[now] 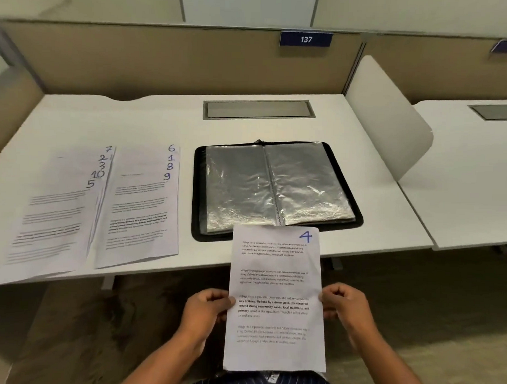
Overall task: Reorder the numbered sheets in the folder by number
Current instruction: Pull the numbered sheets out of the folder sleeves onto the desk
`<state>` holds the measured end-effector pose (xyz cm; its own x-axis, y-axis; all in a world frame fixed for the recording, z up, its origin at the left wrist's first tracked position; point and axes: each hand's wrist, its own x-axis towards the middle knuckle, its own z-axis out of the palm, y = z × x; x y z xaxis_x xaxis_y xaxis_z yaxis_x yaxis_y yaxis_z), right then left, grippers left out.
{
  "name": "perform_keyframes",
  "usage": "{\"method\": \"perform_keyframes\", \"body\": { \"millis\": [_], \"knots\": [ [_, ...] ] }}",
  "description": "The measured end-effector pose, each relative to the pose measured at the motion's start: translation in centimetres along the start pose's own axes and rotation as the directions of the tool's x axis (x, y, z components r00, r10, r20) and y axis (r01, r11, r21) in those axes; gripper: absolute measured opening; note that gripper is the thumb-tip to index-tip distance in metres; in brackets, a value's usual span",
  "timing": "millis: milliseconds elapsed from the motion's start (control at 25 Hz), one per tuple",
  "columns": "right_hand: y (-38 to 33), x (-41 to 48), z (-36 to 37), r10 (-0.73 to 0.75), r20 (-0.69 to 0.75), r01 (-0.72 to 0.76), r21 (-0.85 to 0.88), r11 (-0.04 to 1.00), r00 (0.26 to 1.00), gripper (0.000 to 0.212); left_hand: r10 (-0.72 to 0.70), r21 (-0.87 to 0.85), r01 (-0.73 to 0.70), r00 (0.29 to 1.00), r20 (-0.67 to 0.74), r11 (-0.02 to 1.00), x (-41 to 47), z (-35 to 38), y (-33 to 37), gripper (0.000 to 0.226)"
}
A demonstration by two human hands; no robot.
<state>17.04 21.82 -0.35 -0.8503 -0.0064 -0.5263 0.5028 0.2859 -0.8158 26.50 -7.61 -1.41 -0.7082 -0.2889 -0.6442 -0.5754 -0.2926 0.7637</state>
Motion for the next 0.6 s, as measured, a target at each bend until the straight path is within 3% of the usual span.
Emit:
{"method": "perform_keyframes", "body": {
  "millis": [120, 320, 600],
  "knots": [
    [-2.5, 0.7, 4.1, -0.059, 0.041, 0.059, 0.000, 0.998, 0.997, 0.004, 0.039, -0.054, -0.044, 0.996, -0.078, 0.998, 0.1, -3.4, 1.6, 0.011],
    [-7.0, 3.2, 11.5, -0.138, 0.096, 0.138, 0.011, 0.990, 0.986, 0.014, 0.066, -0.174, -0.105, 0.974, -0.216, 0.979, 1.4, -8.7, 4.6, 0.013],
    [-12.1, 8.6, 21.9, -0.155, 0.254, 0.174, -0.053, 0.983, 0.955, 0.014, 0.044, -0.197, -0.145, 0.896, -0.443, 0.970, 5.1, -15.6, 9.1, 0.010]
  ]
}}
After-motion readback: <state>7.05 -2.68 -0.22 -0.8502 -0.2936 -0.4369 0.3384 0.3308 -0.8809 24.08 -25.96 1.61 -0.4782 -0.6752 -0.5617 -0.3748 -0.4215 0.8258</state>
